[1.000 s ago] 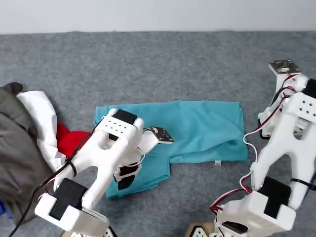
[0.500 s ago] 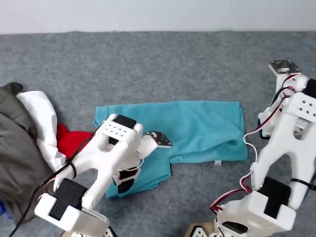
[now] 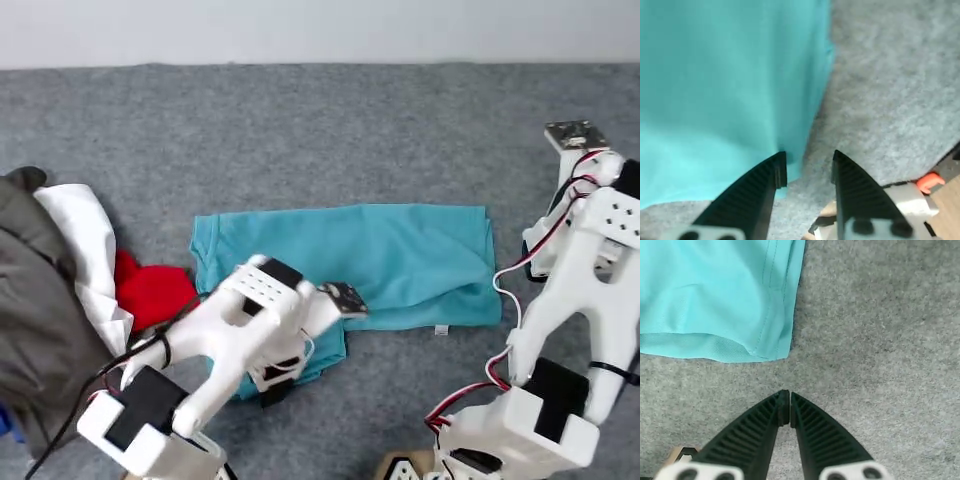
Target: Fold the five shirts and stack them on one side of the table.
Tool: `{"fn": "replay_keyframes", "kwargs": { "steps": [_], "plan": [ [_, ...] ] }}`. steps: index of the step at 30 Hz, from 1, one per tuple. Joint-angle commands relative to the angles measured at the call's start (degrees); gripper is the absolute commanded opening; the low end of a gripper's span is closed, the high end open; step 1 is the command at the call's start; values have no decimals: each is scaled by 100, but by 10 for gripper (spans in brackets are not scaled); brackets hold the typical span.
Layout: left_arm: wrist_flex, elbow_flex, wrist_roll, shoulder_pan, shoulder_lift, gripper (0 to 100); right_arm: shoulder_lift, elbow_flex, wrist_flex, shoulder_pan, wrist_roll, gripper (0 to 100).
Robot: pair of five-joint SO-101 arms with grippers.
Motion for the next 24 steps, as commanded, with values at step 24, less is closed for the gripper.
{"fn": "replay_keyframes", "kwargs": {
  "steps": [24],
  "plan": [
    [-413, -224, 35, -281, 615, 63, -338, -62, 242, 57, -18, 9]
  ]
}}
